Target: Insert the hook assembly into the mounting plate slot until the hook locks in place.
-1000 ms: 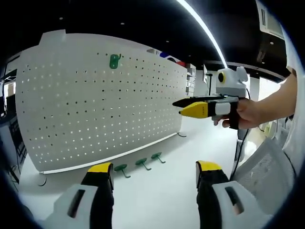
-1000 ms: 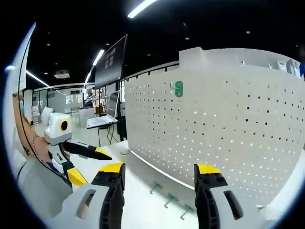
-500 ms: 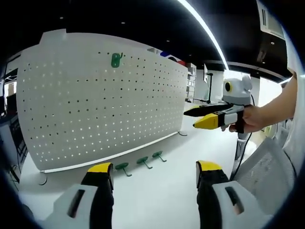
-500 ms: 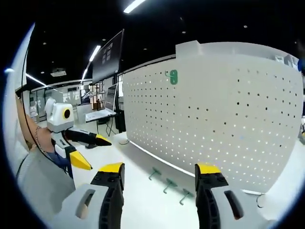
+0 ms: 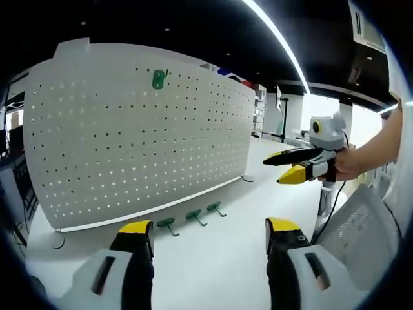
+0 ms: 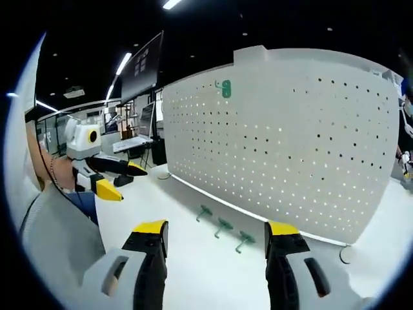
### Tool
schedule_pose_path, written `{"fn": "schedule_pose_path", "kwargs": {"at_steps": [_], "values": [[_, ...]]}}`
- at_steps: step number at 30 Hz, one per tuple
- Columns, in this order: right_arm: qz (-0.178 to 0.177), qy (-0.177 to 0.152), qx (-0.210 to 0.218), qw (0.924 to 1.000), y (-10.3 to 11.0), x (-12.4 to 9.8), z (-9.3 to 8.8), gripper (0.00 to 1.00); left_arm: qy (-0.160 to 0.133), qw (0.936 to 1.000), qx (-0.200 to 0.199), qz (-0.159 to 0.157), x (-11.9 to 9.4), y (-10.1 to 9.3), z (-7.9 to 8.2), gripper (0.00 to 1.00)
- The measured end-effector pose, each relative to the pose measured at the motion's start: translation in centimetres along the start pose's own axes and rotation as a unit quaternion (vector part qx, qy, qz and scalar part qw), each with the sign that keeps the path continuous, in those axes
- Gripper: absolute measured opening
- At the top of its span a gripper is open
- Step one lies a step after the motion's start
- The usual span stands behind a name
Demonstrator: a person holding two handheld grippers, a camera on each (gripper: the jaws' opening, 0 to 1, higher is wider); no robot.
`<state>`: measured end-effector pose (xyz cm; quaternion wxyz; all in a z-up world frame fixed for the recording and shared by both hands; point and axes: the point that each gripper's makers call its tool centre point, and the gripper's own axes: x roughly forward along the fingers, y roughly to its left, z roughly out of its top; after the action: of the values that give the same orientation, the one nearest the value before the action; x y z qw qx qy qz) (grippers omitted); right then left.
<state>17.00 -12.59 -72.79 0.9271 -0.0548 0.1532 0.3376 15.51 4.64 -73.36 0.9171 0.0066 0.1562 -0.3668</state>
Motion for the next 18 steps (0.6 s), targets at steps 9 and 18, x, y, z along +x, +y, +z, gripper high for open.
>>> {"fn": "schedule_pose_path", "kwargs": {"at_steps": [9, 18], "values": [[-0.008, 0.02, 0.008, 0.9997, -0.5, -1.3, -1.9, 0.59, 0.008, 1.0, 0.002, -0.003, -0.2, 0.0, -0.5, 0.73], [-0.015, 0.031, 0.016, 0.9993, -0.7, -2.0, -2.9, 0.6, 0.016, 0.9999, 0.002, -0.001, -0.5, 0.4, -1.0, 0.73]]}}
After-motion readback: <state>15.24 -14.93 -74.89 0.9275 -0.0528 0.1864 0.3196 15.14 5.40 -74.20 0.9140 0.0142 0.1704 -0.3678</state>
